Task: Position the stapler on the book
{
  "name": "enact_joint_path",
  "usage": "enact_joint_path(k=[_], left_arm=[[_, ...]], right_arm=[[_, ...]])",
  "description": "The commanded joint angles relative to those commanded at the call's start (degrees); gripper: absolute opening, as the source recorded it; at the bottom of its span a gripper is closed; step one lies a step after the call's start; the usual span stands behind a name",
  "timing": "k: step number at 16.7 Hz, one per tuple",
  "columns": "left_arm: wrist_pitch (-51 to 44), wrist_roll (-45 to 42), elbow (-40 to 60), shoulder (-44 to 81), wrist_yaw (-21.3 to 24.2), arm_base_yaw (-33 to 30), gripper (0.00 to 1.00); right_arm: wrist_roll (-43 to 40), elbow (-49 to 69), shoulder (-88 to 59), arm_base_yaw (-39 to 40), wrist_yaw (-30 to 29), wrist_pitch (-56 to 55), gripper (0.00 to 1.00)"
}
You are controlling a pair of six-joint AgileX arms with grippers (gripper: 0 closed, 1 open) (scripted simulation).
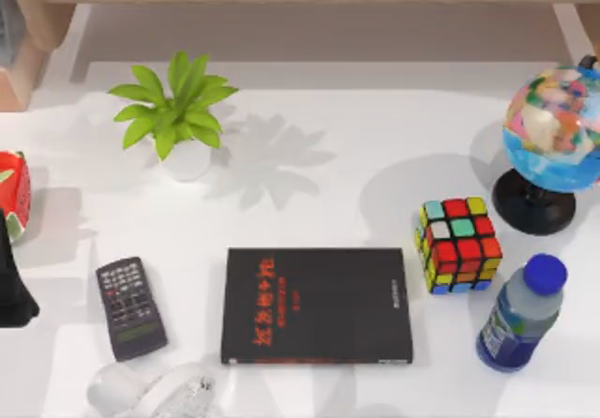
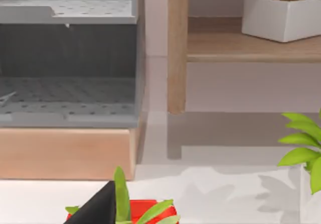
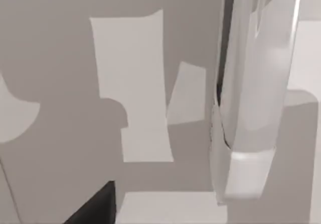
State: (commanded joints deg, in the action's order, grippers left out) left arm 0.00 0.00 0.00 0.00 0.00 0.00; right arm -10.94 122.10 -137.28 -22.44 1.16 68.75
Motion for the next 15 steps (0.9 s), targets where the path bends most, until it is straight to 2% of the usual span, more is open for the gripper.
enact_joint_path(k=[4,12,15], left_arm=[[0.00,0.00,0.00,0.00,0.00,0.00,1.00],[0.00,0.00,0.00,0.00,0.00,0.00,1.00],[0.00,0.00,0.00,0.00,0.00,0.00,1.00]], right_arm=[[0.08,-1.45,0.42,0.05,-0.06,-1.37,1.00],[2.00,13.12,-11.17,1.51,-0.61,2.19,1.00],[2.23,14.43,-12.53,1.59,-0.59,2.34,1.00]])
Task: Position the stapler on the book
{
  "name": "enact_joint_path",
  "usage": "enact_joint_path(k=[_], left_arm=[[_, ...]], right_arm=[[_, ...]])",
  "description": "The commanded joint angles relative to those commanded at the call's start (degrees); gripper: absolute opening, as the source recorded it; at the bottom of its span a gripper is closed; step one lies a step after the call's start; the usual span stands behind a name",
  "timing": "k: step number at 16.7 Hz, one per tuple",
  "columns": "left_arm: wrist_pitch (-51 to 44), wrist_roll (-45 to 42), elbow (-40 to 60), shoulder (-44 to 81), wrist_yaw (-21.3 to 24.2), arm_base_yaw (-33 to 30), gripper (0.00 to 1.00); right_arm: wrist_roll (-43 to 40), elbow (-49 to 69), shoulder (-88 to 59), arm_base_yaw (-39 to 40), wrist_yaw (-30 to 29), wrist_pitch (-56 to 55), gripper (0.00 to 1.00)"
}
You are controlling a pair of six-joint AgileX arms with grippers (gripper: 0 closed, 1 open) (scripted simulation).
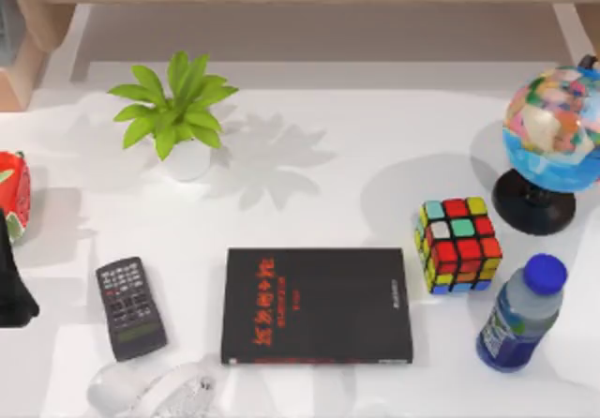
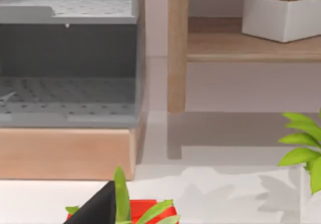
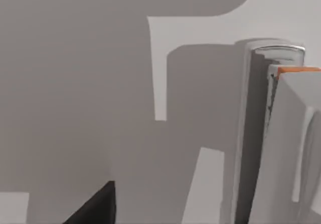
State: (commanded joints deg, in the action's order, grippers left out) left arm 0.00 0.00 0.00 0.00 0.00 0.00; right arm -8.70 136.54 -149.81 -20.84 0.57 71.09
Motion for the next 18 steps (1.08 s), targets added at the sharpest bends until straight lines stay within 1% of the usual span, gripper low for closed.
enact_joint_path(k=[3,16,17,18], left_arm=[[0.00,0.00,0.00,0.00,0.00,0.00,1.00],[0.00,0.00,0.00,0.00,0.00,0.00,1.00],[0.00,0.00,0.00,0.00,0.00,0.00,1.00],[0.00,0.00,0.00,0.00,0.00,0.00,1.00]], right_arm=[[0.00,0.00,0.00,0.00,0.00,0.00,1.00],[0.00,0.00,0.00,0.00,0.00,0.00,0.02],[0.00,0.00,0.00,0.00,0.00,0.00,0.00],[0.00,0.00,0.00,0.00,0.00,0.00,0.00]])
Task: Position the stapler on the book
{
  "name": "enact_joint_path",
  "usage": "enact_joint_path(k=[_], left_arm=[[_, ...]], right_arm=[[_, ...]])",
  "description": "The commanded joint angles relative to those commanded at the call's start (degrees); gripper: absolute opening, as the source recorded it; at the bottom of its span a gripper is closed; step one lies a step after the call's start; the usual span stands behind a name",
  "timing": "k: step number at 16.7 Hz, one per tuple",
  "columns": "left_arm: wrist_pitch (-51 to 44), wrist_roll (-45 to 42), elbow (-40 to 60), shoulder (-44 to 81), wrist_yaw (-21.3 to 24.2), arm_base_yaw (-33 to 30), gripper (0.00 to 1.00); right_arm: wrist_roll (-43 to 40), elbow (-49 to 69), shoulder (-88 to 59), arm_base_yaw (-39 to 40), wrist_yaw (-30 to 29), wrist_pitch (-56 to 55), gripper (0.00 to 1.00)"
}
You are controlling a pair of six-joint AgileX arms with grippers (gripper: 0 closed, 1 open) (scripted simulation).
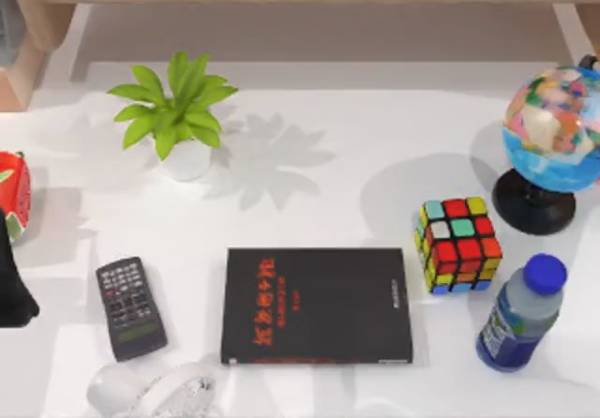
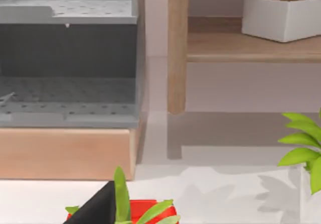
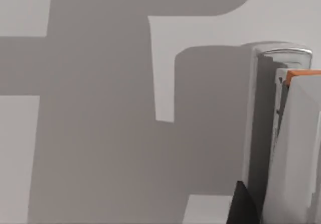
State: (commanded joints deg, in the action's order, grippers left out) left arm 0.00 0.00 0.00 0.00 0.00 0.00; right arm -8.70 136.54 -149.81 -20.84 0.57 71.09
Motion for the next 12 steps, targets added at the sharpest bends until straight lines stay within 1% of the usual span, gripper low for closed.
enact_joint_path(k=[8,12], left_arm=[[0.00,0.00,0.00,0.00,0.00,0.00,1.00],[0.00,0.00,0.00,0.00,0.00,0.00,1.00]], right_arm=[[0.06,-0.01,0.01,-0.19,0.02,0.01,0.00],[1.48,-1.59,4.33,-1.05,0.19,1.76,0.00]])
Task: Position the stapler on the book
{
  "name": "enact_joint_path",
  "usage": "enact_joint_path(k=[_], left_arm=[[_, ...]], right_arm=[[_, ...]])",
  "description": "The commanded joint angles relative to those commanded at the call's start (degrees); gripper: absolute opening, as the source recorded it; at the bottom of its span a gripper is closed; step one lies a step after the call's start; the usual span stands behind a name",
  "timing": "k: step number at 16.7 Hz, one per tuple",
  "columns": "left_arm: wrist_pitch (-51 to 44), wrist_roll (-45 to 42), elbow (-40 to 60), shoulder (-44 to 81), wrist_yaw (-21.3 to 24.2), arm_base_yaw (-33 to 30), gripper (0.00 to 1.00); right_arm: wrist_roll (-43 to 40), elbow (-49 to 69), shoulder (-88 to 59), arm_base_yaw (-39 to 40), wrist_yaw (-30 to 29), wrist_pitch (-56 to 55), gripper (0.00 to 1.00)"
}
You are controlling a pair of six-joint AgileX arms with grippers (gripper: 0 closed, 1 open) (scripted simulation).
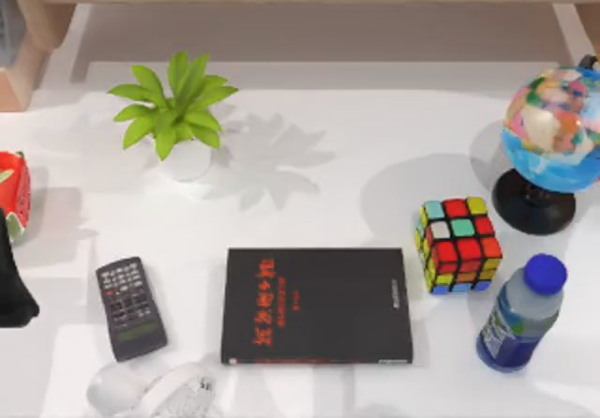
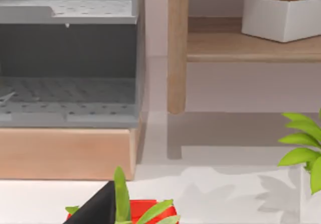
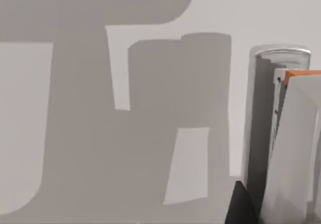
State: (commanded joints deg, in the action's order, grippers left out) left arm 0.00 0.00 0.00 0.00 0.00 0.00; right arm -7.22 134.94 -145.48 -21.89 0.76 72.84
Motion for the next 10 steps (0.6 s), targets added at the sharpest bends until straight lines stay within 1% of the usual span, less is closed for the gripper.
enact_joint_path(k=[3,5,8,10], left_arm=[[0.00,0.00,0.00,0.00,0.00,0.00,1.00],[0.00,0.00,0.00,0.00,0.00,0.00,1.00],[0.00,0.00,0.00,0.00,0.00,0.00,1.00],[0.00,0.00,0.00,0.00,0.00,0.00,1.00]], right_arm=[[2.91,-2.30,6.89,0.42,0.30,1.02,0.00],[5.76,-3.92,12.43,2.06,0.50,1.47,0.00],[11.17,-6.66,20.83,6.63,0.66,1.94,0.00],[15.43,-8.66,25.75,11.02,0.63,1.91,0.00]])
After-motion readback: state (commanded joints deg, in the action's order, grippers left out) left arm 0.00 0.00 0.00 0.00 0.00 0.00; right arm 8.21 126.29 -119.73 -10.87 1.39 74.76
